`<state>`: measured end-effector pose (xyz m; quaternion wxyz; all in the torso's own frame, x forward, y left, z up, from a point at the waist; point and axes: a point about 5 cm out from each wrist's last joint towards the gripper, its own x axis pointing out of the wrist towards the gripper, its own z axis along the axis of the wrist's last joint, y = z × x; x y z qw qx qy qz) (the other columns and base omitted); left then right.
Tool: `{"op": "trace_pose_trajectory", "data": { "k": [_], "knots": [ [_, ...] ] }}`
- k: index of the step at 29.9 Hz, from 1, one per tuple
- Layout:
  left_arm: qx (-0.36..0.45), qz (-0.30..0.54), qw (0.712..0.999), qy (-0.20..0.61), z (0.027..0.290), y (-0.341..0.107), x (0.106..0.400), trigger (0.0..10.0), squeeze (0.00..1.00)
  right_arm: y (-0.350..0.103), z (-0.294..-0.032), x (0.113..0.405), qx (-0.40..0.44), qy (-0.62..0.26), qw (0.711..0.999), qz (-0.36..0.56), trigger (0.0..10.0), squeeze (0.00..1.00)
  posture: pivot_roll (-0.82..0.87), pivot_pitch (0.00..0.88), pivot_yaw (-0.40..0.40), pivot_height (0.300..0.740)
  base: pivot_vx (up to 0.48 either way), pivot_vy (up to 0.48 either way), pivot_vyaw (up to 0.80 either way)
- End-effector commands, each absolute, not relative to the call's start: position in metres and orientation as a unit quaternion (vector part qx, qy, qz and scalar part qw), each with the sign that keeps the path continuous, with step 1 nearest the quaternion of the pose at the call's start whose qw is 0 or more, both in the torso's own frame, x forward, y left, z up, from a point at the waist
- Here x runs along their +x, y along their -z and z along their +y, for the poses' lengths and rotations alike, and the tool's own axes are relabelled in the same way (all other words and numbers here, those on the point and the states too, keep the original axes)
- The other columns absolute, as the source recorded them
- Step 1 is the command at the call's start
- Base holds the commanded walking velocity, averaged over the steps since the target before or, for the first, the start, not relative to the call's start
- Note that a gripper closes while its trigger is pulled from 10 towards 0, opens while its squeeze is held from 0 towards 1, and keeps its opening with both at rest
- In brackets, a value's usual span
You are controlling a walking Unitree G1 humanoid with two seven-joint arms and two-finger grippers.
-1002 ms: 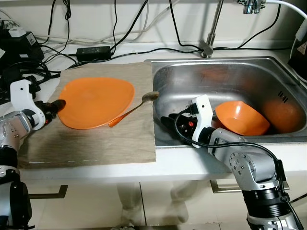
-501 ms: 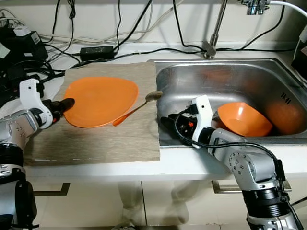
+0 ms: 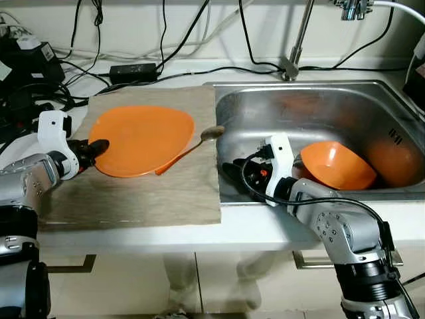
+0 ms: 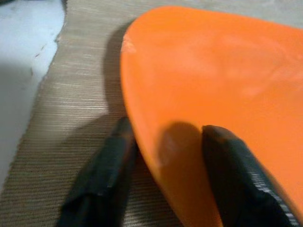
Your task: Kitchen organization
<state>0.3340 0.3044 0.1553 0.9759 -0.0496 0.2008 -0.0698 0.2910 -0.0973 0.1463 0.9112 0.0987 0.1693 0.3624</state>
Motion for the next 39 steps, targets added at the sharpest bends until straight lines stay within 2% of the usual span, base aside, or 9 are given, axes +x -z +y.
{"op": "trace_pose_trajectory", "data": {
  "k": [1,11,27,39],
  "knots": [
    [-0.019,0.202,0.975,0.088,0.297,-0.151,0.334,0.0,0.0,-0.146,-0.097,0.292,0.1,-0.365,0.911,0.166,10.0,0.0,-0.04,0.0,0.039,0.74,0.0,0.0,0.0],
    [-0.018,0.16,0.982,0.1,0.291,-0.158,0.338,0.0,0.0,-0.145,-0.097,0.292,0.1,-0.362,0.912,0.167,10.0,0.0,-0.05,0.0,0.042,0.74,0.0,0.0,0.0],
    [-0.061,0.097,0.991,0.067,0.308,-0.19,0.342,0.0,0.0,-0.145,-0.097,0.293,0.104,-0.36,0.912,0.168,10.0,0.0,-0.04,0.0,0.039,0.74,0.0,0.0,0.0],
    [-0.086,0.079,0.991,0.064,0.309,-0.2,0.344,0.0,0.0,-0.141,-0.097,0.297,0.116,-0.348,0.915,0.167,10.0,0.0,-0.04,0.0,0.039,0.74,0.0,0.0,0.0]
  ]
}}
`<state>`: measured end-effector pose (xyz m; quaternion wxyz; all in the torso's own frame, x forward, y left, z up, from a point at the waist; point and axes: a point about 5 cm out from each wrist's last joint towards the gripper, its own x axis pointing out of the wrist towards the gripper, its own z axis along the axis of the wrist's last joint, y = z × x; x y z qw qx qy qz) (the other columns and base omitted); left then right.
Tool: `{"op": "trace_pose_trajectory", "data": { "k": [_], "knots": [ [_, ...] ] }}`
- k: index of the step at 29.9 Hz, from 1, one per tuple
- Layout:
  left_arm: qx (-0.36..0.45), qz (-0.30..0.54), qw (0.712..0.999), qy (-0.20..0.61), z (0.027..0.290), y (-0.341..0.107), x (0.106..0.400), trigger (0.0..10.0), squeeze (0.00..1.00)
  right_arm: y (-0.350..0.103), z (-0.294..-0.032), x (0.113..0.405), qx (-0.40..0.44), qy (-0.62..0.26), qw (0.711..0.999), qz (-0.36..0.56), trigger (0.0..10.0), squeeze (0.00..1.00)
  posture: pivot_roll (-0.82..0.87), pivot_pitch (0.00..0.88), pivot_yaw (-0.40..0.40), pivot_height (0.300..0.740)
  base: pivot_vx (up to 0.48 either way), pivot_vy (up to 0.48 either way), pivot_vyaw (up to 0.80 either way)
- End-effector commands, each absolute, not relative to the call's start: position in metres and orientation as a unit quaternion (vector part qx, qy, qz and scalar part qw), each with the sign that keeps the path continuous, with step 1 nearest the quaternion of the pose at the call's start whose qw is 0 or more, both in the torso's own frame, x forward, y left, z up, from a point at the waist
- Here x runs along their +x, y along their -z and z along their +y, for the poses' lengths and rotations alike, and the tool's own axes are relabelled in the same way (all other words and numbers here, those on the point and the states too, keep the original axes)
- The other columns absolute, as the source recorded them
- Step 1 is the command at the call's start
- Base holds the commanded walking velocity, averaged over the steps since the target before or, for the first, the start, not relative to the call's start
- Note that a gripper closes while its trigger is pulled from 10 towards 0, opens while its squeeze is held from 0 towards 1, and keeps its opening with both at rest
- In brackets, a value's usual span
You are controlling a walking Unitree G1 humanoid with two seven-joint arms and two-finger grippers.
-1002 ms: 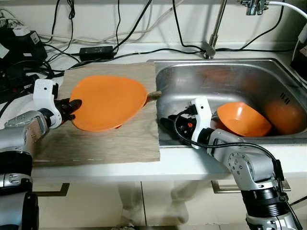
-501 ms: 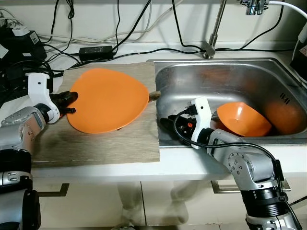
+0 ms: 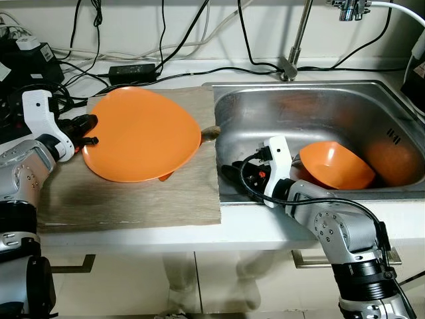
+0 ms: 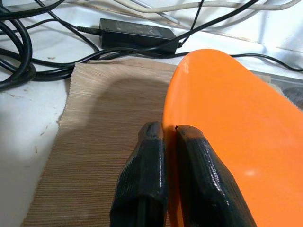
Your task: Kitchen organization
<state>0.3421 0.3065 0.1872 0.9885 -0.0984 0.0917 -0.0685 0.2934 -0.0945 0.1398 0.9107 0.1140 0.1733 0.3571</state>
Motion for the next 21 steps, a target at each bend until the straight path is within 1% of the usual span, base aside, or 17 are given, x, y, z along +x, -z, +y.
{"op": "trace_pose_trajectory", "data": {
  "k": [1,3,8,16,21],
  "knots": [
    [-0.092,0.075,0.991,0.069,0.307,-0.202,0.344,0.0,0.0,-0.138,-0.097,0.299,0.115,-0.34,0.918,0.168,10.0,0.0,-0.04,0.0,0.039,0.74,0.0,0.0,0.0],
    [-0.116,0.062,0.988,0.078,0.303,-0.208,0.345,0.0,0.0,-0.136,-0.096,0.301,0.117,-0.333,0.92,0.17,10.0,0.0,-0.04,0.0,0.039,0.74,0.0,0.0,0.0],
    [-0.103,0.065,0.988,0.091,0.299,-0.206,0.345,0.0,0.0,-0.134,-0.094,0.301,0.119,-0.335,0.919,0.171,10.0,0.0,-0.03,0.0,0.038,0.74,0.0,0.0,0.0],
    [-0.096,0.101,0.985,0.103,0.292,-0.185,0.343,0.0,0.0,-0.131,-0.093,0.301,0.12,-0.333,0.919,0.173,10.0,0.0,-0.03,0.001,0.044,0.74,0.0,0.0,0.0],
    [-0.119,0.08,0.984,0.103,0.294,-0.196,0.345,0.0,0.0,-0.132,-0.094,0.302,0.125,-0.326,0.922,0.166,10.0,0.0,-0.03,0.002,0.046,0.74,0.0,0.0,0.0]
  ]
}}
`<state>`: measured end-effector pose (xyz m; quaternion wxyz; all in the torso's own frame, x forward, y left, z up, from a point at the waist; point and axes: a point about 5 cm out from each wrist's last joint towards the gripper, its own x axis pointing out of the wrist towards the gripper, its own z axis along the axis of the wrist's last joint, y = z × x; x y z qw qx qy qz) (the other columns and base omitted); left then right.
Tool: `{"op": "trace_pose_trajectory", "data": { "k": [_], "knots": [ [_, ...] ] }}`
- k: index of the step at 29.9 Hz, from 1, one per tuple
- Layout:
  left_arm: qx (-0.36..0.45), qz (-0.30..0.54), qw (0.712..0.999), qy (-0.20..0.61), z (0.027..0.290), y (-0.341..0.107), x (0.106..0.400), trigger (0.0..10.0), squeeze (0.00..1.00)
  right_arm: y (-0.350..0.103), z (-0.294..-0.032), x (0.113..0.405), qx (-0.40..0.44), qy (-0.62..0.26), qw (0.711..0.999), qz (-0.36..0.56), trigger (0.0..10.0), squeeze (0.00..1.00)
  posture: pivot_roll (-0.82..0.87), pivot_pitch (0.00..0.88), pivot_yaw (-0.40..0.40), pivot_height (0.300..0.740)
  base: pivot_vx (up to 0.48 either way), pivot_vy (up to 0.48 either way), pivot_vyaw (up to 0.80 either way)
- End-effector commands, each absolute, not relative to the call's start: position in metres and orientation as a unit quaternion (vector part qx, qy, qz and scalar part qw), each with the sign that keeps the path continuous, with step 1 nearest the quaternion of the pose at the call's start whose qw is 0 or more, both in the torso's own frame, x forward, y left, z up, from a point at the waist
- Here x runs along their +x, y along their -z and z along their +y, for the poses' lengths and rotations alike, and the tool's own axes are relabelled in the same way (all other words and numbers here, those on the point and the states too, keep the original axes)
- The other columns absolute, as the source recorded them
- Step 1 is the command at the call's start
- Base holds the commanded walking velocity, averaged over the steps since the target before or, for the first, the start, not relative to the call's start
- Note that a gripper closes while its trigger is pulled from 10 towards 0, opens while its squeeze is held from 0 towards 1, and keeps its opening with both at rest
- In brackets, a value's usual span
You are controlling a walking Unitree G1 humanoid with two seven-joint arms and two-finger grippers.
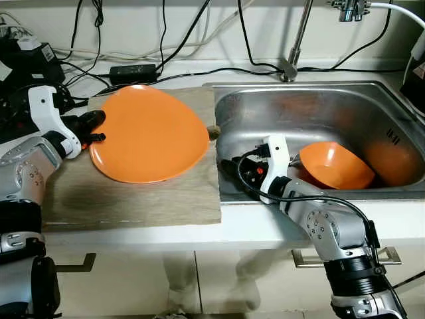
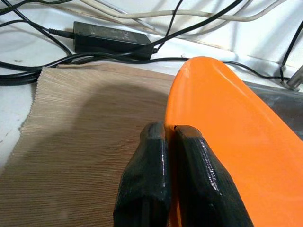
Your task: Kitchen organization
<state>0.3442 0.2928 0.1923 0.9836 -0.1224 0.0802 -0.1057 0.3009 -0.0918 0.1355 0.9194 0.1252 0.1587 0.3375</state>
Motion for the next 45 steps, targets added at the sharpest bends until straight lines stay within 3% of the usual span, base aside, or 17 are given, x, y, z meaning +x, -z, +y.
{"op": "trace_pose_trajectory", "data": {
  "k": [1,20,21,37,38,39,40,45],
  "knots": [
    [-0.119,0.079,0.984,0.102,0.295,-0.197,0.346,0.0,0.0,-0.133,-0.094,0.303,0.126,-0.326,0.923,0.16,10.0,0.0,-0.03,0.002,0.046,0.74,0.0,0.0,0.0],
    [-0.091,0.127,0.985,0.066,0.303,-0.162,0.342,0.0,0.0,-0.178,-0.096,0.31,0.105,-0.321,0.938,0.078,10.0,0.0,-0.04,0.0,0.041,0.74,0.0,0.0,0.0],
    [-0.095,0.129,0.985,0.066,0.303,-0.161,0.343,0.0,0.99,-0.179,-0.096,0.31,0.105,-0.321,0.938,0.077,10.0,0.0,-0.04,0.0,0.041,0.74,0.0,0.0,0.0],
    [-0.101,0.153,0.981,0.063,0.302,-0.144,0.344,0.0,1.0,-0.181,-0.098,0.31,0.116,-0.317,0.938,0.079,10.0,0.0,-0.05,0.0,0.039,0.74,0.0,0.0,0.0],
    [-0.102,0.151,0.981,0.065,0.301,-0.145,0.344,6.7,1.0,-0.181,-0.098,0.31,0.116,-0.316,0.938,0.079,10.0,0.0,-0.05,0.0,0.039,0.74,0.0,0.0,0.0],
    [-0.103,0.15,0.981,0.066,0.301,-0.145,0.345,9.2,1.0,-0.181,-0.098,0.31,0.116,-0.316,0.938,0.079,10.0,0.0,-0.05,0.0,0.037,0.74,0.0,0.0,0.0],
    [-0.104,0.148,0.981,0.068,0.299,-0.146,0.346,10.0,1.0,-0.181,-0.098,0.311,0.115,-0.314,0.939,0.079,10.0,0.0,-0.05,0.0,0.037,0.74,0.0,0.0,0.0],
    [-0.11,0.144,0.981,0.075,0.295,-0.147,0.349,10.0,1.0,-0.181,-0.099,0.311,0.114,-0.312,0.94,0.08,10.0,0.0,-0.05,0.0,0.038,0.74,0.0,0.0,0.0]
  ]
}}
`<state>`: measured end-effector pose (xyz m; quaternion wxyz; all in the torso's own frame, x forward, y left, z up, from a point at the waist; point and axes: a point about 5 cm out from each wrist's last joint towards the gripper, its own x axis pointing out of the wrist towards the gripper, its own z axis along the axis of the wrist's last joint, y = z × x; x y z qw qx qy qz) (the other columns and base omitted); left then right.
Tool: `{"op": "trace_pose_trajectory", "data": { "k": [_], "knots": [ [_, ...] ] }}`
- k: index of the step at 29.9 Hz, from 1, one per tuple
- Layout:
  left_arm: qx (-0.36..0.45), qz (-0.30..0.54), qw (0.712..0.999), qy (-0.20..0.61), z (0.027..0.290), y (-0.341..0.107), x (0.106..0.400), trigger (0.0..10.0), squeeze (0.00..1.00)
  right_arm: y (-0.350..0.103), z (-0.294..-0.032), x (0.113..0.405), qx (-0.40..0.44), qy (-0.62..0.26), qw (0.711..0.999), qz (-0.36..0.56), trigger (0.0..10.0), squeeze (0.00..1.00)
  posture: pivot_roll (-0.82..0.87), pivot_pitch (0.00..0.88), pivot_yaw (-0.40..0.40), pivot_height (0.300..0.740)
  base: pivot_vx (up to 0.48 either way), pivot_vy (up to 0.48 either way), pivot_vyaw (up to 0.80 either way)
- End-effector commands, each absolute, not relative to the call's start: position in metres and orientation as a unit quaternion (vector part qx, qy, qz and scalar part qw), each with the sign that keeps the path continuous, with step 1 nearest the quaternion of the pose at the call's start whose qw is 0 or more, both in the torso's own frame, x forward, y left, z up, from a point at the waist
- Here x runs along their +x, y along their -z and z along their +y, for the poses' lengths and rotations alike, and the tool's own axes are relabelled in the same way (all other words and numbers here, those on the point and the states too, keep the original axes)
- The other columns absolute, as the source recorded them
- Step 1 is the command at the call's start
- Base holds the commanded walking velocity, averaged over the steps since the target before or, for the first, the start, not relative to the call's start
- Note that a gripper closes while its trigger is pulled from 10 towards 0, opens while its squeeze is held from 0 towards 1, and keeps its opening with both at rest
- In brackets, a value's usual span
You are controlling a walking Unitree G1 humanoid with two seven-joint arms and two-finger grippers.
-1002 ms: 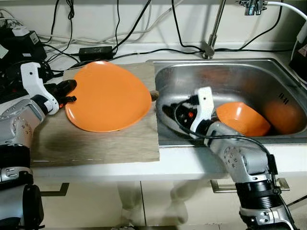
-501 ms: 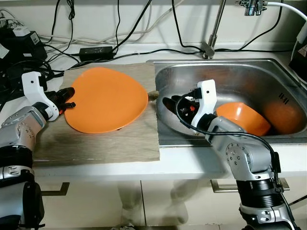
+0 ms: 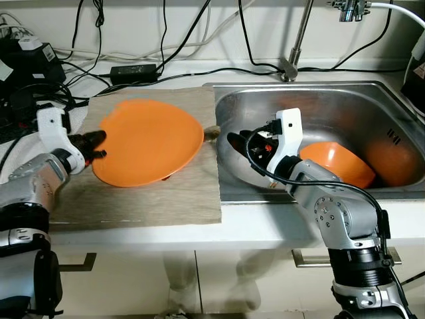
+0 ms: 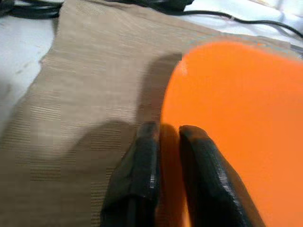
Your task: Kitchen organization
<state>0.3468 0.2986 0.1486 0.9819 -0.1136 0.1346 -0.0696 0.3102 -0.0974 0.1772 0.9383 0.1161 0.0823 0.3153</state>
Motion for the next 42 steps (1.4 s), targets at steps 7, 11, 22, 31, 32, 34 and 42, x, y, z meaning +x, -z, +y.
{"op": "trace_pose_trajectory", "data": {
  "k": [7,11,22,31,32,34,42],
  "knots": [
    [-0.112,0.142,0.981,0.076,0.294,-0.149,0.351,10.0,1.0,-0.179,-0.098,0.311,0.116,-0.312,0.939,0.083,10.0,0.0,-0.05,0.0,0.039,0.74,0.0,0.0,0.0],
    [-0.097,0.136,0.984,0.066,0.299,-0.156,0.352,10.0,0.93,-0.178,-0.098,0.311,0.116,-0.312,0.939,0.085,10.0,0.0,-0.05,0.0,0.041,0.74,0.0,0.0,0.0],
    [-0.036,0.046,0.992,0.114,0.294,-0.194,0.339,10.0,0.0,-0.176,-0.101,0.311,0.112,-0.306,0.941,0.09,10.0,0.0,-0.03,0.0,0.036,0.74,0.0,0.0,0.0],
    [-0.027,0.039,0.985,0.165,0.278,-0.201,0.311,10.0,0.0,-0.173,-0.099,0.313,0.11,-0.313,0.938,0.097,10.0,0.0,0.0,0.0,0.019,0.74,0.0,0.0,0.0],
    [-0.032,0.04,0.985,0.167,0.277,-0.199,0.309,10.0,0.0,-0.173,-0.099,0.313,0.11,-0.313,0.938,0.098,10.0,0.0,0.0,0.0,0.019,0.74,0.0,0.0,0.0],
    [-0.036,0.045,0.984,0.169,0.272,-0.19,0.303,0.0,0.0,-0.171,-0.098,0.313,0.11,-0.313,0.938,0.101,10.0,0.0,0.0,0.0,0.016,0.74,0.0,0.0,0.0],
    [-0.043,0.076,0.985,0.149,0.27,-0.167,0.298,0.0,0.0,-0.166,-0.098,0.314,0.108,-0.311,0.938,0.107,10.0,0.0,0.0,0.0,0.012,0.74,0.0,0.0,0.0]
  ]
}}
